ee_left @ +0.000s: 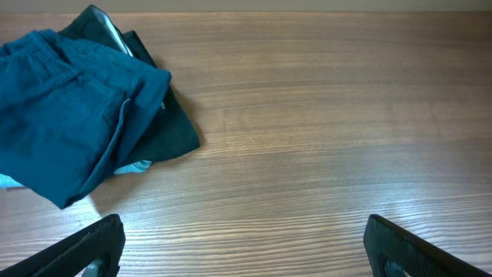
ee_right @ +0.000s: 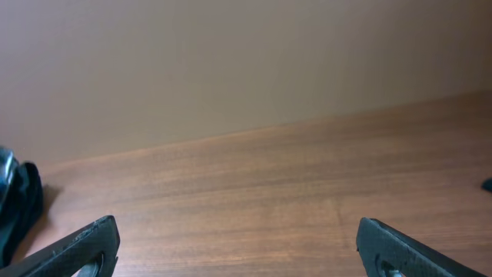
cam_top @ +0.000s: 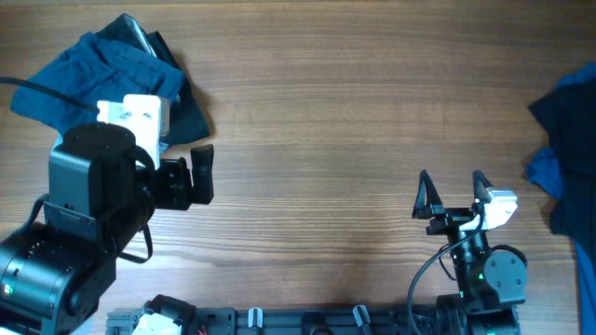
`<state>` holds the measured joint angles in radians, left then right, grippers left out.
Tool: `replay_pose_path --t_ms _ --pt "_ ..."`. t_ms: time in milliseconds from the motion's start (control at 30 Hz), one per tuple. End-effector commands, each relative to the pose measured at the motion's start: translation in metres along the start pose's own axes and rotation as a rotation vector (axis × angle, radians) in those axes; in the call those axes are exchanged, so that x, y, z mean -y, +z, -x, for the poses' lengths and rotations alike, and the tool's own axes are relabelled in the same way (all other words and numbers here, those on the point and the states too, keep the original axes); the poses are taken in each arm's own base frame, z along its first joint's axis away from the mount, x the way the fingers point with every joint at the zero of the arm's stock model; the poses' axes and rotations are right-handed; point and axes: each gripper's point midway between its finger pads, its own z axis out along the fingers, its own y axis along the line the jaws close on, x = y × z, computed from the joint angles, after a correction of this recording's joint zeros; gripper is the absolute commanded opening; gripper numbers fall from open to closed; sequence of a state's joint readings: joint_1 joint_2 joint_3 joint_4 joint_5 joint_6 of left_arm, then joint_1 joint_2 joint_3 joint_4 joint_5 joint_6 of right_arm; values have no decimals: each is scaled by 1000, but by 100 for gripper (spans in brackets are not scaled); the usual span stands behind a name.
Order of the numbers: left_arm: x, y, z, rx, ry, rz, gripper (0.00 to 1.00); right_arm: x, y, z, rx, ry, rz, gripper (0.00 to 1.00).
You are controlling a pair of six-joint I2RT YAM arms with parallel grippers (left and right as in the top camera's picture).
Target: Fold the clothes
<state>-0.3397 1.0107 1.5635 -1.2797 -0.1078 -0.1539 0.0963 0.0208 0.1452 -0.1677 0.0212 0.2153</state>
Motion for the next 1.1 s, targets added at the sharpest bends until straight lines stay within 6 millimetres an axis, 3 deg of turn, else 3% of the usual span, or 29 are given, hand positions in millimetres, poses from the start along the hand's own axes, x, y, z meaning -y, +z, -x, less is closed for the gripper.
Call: replay_pose_path --t_ms 0,67,800,900,1000,1067 --pt "0 -1 1 8 18 4 100 0 4 -13 3 100 17 100" --pt "0 -1 1 8 18 4 100 3 8 -24 -4 140 16 100" --pt "0 -1 1 7 19 4 100 2 9 -23 12 154 20 100" --pt "-1 -1 12 56 5 6 100 3 9 -23 11 154 20 100" --pt "1 8 39 208 -44 -39 100 2 9 -23 12 154 20 100" --pt "1 15 40 275 -58 -78 100 3 9 -23 11 154 20 100"
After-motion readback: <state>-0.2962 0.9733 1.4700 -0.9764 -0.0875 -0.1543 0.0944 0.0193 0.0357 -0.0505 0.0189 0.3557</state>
